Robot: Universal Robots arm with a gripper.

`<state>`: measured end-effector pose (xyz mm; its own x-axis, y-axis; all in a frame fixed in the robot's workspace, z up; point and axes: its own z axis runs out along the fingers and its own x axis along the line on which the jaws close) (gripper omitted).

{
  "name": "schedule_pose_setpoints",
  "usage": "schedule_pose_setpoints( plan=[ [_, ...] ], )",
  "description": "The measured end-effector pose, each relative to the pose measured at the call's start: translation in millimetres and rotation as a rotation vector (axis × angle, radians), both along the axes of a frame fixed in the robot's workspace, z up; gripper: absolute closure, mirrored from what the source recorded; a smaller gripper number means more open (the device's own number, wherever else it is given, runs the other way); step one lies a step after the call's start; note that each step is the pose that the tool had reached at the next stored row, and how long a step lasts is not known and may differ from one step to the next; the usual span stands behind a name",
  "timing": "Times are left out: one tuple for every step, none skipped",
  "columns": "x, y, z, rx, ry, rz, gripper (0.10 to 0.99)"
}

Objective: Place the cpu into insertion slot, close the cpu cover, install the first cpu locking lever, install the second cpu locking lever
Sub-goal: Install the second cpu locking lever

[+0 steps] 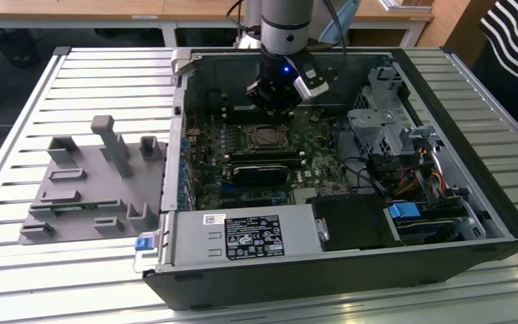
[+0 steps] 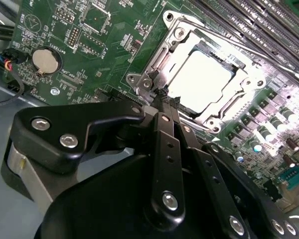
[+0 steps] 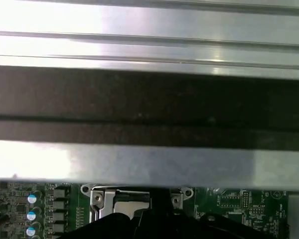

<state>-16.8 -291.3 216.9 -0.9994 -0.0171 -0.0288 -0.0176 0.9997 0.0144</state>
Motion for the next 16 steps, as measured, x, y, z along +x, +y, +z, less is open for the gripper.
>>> schedule_pose_setpoints(
  plan=[
    [0.0,0.0,2.2,0.0,0.0,0.0,0.98],
    [0.0,0.0,4.5,0.0,-0.0001,0.0,0.98],
    [0.0,0.0,7.1,0.0,0.0,0.0,0.98],
    [0.0,0.0,10.1,0.0,0.0001,0.0,0.98],
    [0.0,0.0,12.9,0.0,0.0,0.0,0.98],
    [0.0,0.0,16.0,0.0,0.0001,0.0,0.98],
    [0.0,0.0,19.2,0.0,0.0,0.0,0.98],
    [0.0,0.0,22.4,0.0,0.0,0.0,0.98],
    [0.0,0.0,25.7,0.0,0.0,0.0,0.98],
    [0.0,-0.1,28.7,0.0,0.0,0.0,0.98],
    [0.0,-0.3,31.5,0.0,0.0001,0.0,0.98],
    [0.1,-0.6,33.2,0.0,0.0006,0.0,0.98],
    [0.0,-1.5,33.9,0.0,0.0011,0.0,0.98],
    [0.0,-2.9,34.2,0.0,0.0014,0.0,0.98],
    [0.0,-4.8,34.2,0.0,0.0017,0.0,0.98],
    [0.0,-7.1,34.2,0.001,0.0017,0.0,0.98]
  ],
)
